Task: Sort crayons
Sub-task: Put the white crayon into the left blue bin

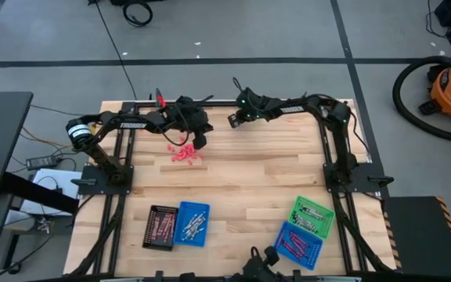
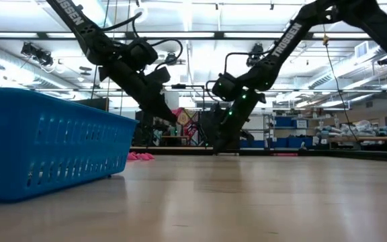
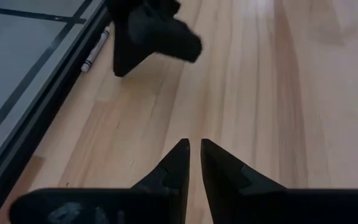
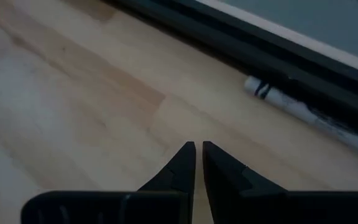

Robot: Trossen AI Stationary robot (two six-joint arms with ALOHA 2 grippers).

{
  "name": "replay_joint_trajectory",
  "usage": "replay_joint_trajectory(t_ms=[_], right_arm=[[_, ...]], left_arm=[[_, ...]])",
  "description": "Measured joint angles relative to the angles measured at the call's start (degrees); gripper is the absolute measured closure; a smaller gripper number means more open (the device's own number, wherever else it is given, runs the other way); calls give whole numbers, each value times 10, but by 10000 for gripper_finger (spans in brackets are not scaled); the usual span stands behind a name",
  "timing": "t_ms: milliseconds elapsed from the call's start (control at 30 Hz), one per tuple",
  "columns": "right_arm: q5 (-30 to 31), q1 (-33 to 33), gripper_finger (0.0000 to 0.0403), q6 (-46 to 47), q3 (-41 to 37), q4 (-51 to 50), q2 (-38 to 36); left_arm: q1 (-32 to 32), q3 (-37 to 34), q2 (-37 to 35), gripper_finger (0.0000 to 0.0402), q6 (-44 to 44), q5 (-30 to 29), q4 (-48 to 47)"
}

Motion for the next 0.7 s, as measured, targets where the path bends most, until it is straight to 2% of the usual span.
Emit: replay_joint_trajectory(t_ms=[300, 700], right_arm=[[43, -19, 364, 3, 26, 3, 12], [55, -40, 364, -14, 27, -3, 12]], left_arm=[[0, 0, 0, 354, 6, -1, -7], [0, 0, 0, 354, 6, -1, -10]])
